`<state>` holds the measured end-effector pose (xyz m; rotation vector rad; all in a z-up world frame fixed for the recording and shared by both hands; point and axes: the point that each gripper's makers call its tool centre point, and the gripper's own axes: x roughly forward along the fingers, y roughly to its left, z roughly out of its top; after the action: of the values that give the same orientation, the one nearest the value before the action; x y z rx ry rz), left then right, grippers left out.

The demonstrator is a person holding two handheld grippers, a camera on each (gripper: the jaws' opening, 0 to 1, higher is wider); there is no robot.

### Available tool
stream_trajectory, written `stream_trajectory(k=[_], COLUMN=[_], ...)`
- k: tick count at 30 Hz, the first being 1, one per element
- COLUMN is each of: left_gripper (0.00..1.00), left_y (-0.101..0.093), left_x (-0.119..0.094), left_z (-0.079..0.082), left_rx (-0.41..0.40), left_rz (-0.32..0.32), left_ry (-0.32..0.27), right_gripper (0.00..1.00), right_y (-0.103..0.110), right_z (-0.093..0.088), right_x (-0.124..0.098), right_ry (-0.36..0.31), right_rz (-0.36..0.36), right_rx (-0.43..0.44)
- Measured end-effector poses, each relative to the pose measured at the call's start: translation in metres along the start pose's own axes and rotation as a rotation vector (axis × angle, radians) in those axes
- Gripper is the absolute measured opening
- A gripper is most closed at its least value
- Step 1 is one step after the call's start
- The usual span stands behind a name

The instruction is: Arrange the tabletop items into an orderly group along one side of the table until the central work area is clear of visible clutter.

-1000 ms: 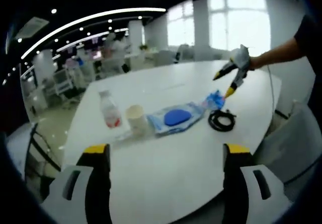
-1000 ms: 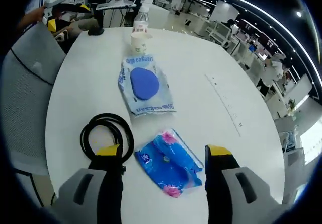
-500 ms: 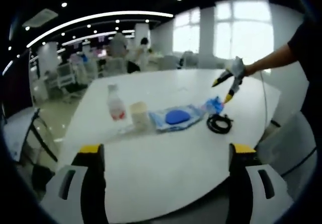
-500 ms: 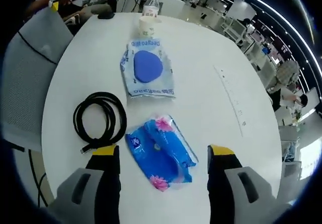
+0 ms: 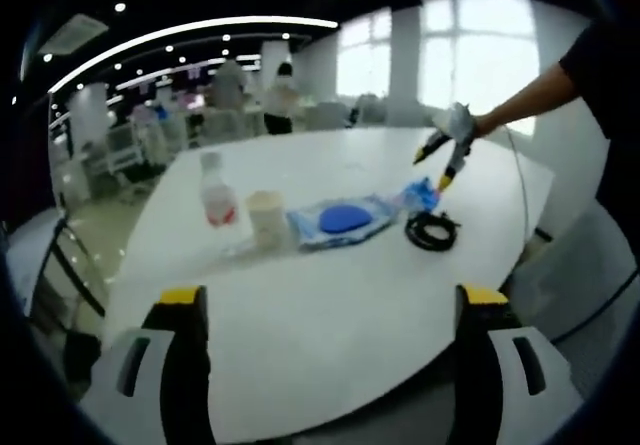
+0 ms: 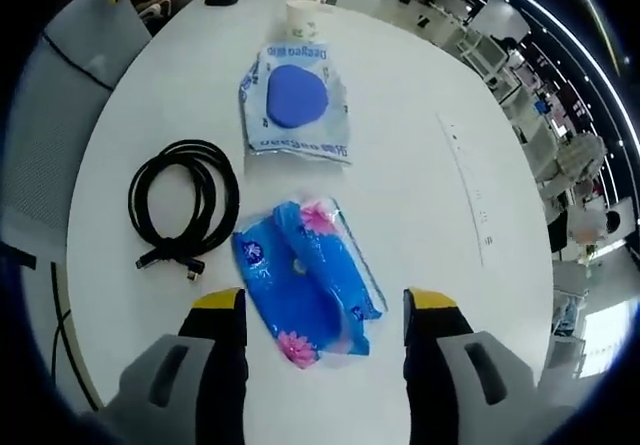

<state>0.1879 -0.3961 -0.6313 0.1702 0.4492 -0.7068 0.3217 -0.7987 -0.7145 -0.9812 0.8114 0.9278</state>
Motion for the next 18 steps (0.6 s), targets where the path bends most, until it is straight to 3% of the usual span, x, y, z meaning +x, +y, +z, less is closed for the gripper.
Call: stream_trajectory(k=[8,13,18], left_gripper=[0.99,0.98,0.95], left_y=[-0.006,-0.009,-0.007], left_x=[0.002,0.001,0.002], left_z=[-0.006,-0.001,-0.004], left_rx=[0.014,0.002,-0.007], left_rz=[-0.045,-0.063,-0.051], left_ry=[0.021,-0.008,0.010], right_gripper=[0.55,0.51,0.35], right_y=[0.002,0.000,-0.002], right_z=[0.000,0.004,0.000], right_x=[0.007,0.012,0.020], right_ry=[0.028,0.032,0.072], right_rz=[0.013,0.007,0.007], right_rx=[-0.041,-0.045,-0.096])
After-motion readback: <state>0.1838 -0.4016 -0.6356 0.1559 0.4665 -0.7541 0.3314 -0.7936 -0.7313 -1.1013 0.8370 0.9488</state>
